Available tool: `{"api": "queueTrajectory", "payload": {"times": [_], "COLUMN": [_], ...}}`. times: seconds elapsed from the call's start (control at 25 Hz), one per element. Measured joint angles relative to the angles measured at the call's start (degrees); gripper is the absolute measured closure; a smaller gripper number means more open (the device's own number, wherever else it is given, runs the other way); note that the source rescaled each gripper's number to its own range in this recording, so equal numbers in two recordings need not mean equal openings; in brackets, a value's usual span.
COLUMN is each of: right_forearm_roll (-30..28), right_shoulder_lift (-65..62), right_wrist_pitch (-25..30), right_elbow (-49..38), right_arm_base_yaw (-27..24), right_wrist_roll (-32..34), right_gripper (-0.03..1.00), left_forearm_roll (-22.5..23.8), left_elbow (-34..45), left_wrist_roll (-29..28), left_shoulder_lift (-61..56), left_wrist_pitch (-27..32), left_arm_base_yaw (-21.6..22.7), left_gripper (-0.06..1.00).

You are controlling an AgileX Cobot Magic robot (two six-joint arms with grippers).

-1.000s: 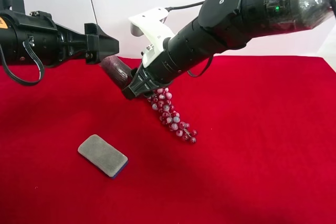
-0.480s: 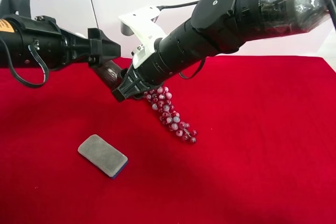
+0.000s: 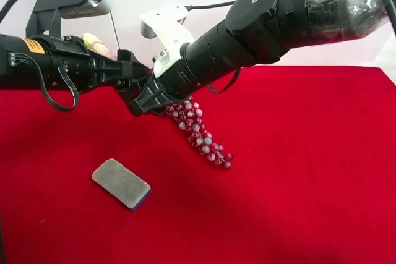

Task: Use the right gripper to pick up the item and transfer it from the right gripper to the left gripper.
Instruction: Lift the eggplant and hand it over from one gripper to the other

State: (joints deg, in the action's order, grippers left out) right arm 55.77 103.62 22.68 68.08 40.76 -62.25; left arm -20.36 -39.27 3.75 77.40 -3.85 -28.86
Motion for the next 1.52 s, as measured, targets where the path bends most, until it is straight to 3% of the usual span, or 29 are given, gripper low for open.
{"api": "queueTrajectory", "payload": {"times": [0.2,0.28,0.4,0.52,0.56,1.52], "right_forearm_roll": [1.2,1.2,1.2,1.4,1.5,1.9], "right_shoulder_lift": [0.0,0.0,0.0,0.0,0.0,0.0], "right_wrist_pitch": [0.3,0.3,0.3,0.1,-0.1,-0.6], "right_elbow": [0.0,0.0,0.0,0.0,0.0,0.0], "right_arm_base_yaw": [0.0,0.0,0.0,0.0,0.2,0.3], "right_wrist_roll": [-0.5,-0.5,-0.5,-0.5,-0.5,-0.5], "right_gripper": [0.95,0.95,0.95,0.95,0.95,0.95], "left_forearm_roll": [0.0,0.0,0.0,-0.4,-0.5,-0.6], "left_elbow": [0.0,0.0,0.0,0.0,-0.1,-0.3], "left_wrist_roll": [0.0,0.0,-0.1,-0.9,-1.2,-1.5], "left_shoulder_lift": [0.0,0.0,0.0,0.0,0.0,0.0], "left_wrist_pitch": [-1.9,-2.0,-3.3,-4.1,-4.2,-4.3], "left_arm_base_yaw": [0.0,0.0,0.0,-0.2,-0.4,-0.5], "left_gripper": [-0.05,0.01,0.27,0.62,0.68,0.68]}}
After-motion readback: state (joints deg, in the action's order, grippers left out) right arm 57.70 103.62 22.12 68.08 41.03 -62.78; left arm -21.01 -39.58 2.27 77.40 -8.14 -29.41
